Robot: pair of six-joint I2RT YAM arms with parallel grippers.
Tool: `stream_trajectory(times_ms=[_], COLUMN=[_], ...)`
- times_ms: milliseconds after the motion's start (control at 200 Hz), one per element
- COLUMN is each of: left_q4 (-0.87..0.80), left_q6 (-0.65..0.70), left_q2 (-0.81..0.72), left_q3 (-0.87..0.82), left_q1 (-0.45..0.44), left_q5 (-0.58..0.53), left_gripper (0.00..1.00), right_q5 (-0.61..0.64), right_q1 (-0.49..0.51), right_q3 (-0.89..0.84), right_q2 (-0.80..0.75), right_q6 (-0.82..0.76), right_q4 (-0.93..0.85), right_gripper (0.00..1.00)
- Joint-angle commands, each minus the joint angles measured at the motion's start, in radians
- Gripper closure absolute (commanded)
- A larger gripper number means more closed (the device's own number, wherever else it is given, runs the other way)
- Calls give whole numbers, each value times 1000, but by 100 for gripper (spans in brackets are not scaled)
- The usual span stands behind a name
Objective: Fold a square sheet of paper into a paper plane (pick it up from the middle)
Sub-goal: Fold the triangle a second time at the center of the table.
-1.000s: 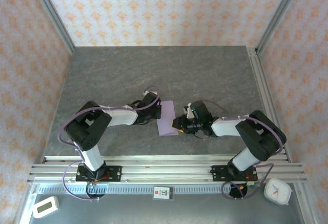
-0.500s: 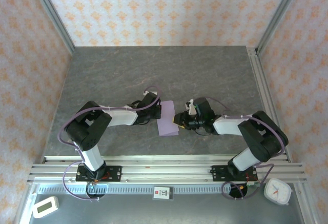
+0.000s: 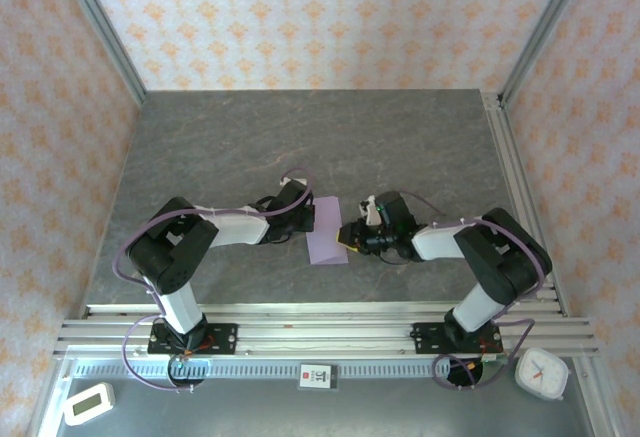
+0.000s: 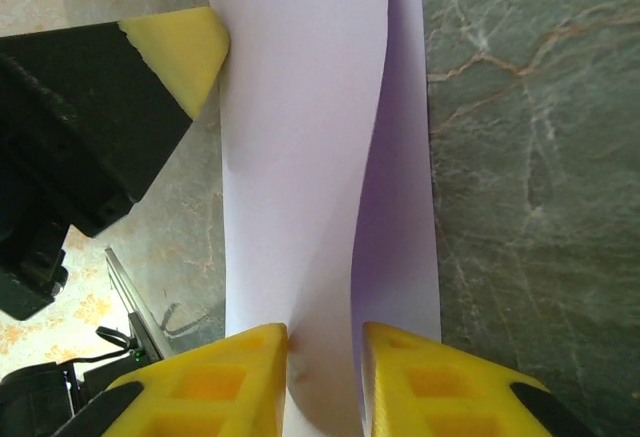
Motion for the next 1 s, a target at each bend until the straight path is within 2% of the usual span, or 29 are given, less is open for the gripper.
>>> stream_trajectory(times_ms=[0, 160, 255, 310, 355, 415, 455, 530, 776, 911, 996], left_q4=[-87, -118, -138, -145, -148, -153, -154, -155, -149, -142, -139], left_q6=[11, 32, 42, 48, 49, 51, 52, 51, 57, 61, 65], left_q2=[16, -23, -58, -76, -90, -100, -104, -105, -97, -102, -117], left_q3=[-37, -7, 9, 14, 18, 21, 21, 20, 24, 22, 20], left_q1=[0, 1, 0, 1, 0, 0, 1, 0, 0, 0, 1], left_q5=[36, 6, -2, -3, -4, 1, 3, 5, 0, 2, 1], left_gripper=[100, 100, 100, 96, 94, 93, 93, 93, 93, 93, 93], right_q5=[0, 33, 43, 45, 40, 34, 33, 18, -28, -44, -49], right_q1=[-10, -10, -10, -8, -8, -8, -8, -8, -8, -7, -5], right_q3=[34, 31, 23, 19, 17, 14, 14, 20, 13, 4, 2], right_q2=[16, 8, -2, -7, -12, -22, -26, -33, -19, -2, 3], right_q6=[-14, -18, -4, 3, 9, 12, 10, 3, 4, 26, 38], right_q4=[26, 1, 1, 5, 8, 13, 15, 14, 63, 104, 122], right_gripper=[80, 90, 93, 93, 87, 67, 64, 63, 67, 77, 78])
